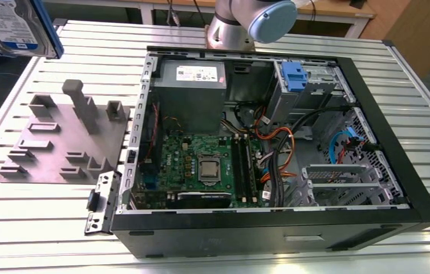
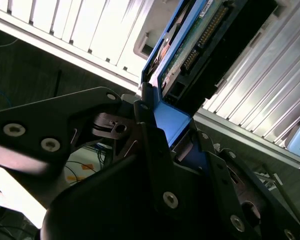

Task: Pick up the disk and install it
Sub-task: 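Pick up the disk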

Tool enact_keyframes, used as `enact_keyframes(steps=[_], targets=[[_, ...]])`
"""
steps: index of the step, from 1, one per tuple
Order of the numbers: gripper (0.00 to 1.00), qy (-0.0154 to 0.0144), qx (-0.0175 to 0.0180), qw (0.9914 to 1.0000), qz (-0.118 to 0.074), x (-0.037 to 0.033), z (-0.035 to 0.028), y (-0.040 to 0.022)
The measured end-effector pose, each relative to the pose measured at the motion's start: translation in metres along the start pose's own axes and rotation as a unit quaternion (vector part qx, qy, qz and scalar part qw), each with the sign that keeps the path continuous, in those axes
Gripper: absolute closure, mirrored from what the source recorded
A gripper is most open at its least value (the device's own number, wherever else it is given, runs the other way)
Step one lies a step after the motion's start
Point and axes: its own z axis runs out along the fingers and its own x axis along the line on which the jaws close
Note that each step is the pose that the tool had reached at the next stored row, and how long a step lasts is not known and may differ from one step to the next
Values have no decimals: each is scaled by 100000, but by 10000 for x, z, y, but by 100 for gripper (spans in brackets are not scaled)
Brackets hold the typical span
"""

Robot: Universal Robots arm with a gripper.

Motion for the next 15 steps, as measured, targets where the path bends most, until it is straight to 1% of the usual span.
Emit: enact_keyframes(steps=[5,15], targets=[[64,2,0,100000,0,0,-38,0],[64,1,-1,100000,-1,-1,-90,0]])
